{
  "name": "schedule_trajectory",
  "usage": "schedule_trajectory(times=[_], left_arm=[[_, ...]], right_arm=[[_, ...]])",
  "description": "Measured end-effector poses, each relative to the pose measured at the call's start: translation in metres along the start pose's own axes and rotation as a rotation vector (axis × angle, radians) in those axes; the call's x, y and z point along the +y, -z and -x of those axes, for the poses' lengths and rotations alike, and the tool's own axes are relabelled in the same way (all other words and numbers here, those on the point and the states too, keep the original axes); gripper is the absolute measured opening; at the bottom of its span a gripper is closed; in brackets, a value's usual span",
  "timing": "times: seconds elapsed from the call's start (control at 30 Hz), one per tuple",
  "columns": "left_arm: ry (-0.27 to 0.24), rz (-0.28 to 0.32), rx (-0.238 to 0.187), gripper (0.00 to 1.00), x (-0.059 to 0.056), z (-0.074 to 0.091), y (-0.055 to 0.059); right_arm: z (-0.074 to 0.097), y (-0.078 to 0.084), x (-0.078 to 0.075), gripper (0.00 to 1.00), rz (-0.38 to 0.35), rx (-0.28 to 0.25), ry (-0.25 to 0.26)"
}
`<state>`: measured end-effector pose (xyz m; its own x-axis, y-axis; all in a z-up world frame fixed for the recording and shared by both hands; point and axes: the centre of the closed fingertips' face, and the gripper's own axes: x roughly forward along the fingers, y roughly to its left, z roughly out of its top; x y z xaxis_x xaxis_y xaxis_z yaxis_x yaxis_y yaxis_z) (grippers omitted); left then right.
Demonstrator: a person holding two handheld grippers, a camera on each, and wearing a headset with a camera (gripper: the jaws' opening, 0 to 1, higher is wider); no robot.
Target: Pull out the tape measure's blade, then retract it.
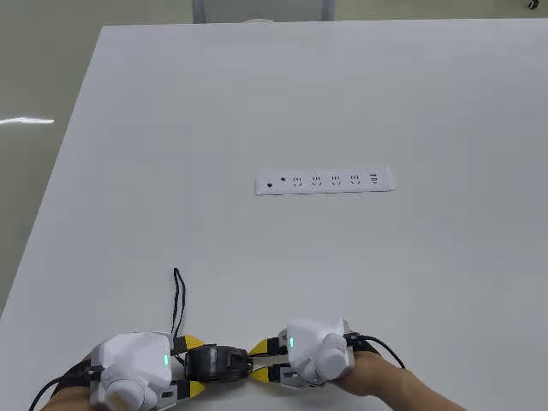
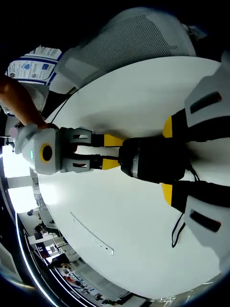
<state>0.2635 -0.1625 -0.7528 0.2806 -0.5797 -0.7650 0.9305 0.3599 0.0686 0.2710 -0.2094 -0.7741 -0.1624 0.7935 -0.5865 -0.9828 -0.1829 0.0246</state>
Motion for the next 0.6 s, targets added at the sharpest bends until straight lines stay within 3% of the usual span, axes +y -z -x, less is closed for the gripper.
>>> schedule_trajectory(times=[0.6], left_arm=[[-0.002,0.008,0.003,0.26,0.0004,0.0009,0.0004]], right_arm=[[0.0027,-0.0015,-0.0015,0.1,-0.001,-0.009,-0.001]])
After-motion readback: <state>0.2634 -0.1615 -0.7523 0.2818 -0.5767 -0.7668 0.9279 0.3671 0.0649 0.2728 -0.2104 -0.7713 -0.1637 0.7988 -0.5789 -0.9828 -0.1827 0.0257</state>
